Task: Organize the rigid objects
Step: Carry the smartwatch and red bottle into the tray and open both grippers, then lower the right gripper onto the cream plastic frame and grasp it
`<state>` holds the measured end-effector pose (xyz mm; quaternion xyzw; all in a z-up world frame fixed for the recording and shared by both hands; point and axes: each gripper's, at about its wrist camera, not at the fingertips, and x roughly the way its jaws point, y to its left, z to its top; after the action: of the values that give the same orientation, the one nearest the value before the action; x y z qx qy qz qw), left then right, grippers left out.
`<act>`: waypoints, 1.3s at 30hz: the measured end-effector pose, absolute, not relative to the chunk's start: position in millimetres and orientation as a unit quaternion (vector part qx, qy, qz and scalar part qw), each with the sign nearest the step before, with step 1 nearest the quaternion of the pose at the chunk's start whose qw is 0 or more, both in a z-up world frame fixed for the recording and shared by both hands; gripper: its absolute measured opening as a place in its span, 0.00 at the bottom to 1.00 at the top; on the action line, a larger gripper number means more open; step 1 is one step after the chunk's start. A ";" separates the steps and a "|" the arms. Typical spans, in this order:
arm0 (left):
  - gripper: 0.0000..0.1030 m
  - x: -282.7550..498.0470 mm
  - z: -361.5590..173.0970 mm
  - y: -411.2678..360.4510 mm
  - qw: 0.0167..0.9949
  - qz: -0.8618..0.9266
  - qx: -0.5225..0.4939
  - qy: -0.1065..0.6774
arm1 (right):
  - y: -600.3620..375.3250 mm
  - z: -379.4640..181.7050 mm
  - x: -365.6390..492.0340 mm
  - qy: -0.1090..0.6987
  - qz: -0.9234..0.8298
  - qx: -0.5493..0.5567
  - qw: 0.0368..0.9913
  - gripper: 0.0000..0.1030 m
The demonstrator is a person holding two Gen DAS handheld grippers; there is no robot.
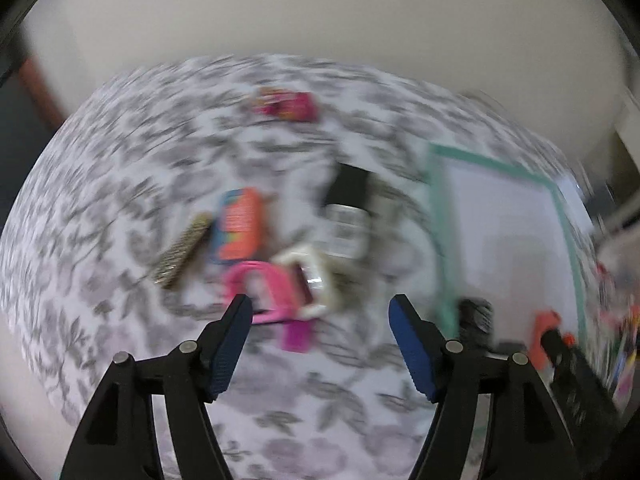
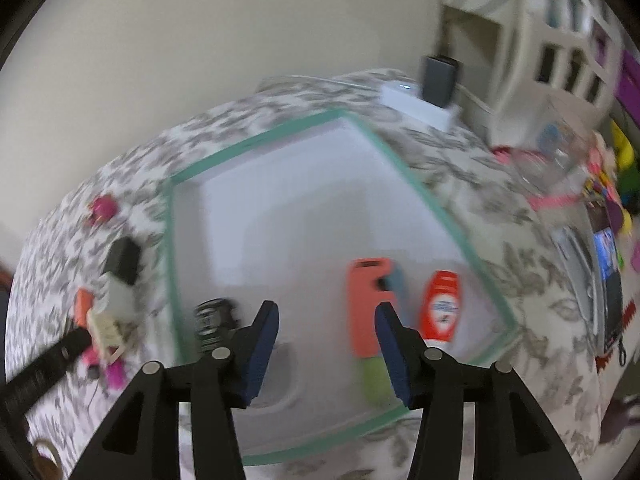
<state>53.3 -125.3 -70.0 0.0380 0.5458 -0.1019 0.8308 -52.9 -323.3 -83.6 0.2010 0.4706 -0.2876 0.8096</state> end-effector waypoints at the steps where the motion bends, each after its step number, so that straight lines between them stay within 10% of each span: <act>1: 0.71 58.4 -70.4 -114.0 0.830 -0.090 0.024 0.550 | -313.0 -83.0 -46.5 0.474 -0.274 0.192 0.814 0.55; 31: 0.76 118.7 -119.9 -19.0 0.777 -0.001 -0.040 0.629 | -198.0 -126.0 59.8 0.530 -0.111 0.165 0.825 0.55; 39: 0.76 126.5 -128.8 -26.1 0.768 -0.012 -0.030 0.639 | -189.6 -136.8 72.1 0.538 -0.095 0.141 0.825 0.33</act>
<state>126.5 -26.1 -128.8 -0.0297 0.6391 -0.0115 0.7684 72.1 -189.6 -136.8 0.1411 0.5384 -0.0949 0.8253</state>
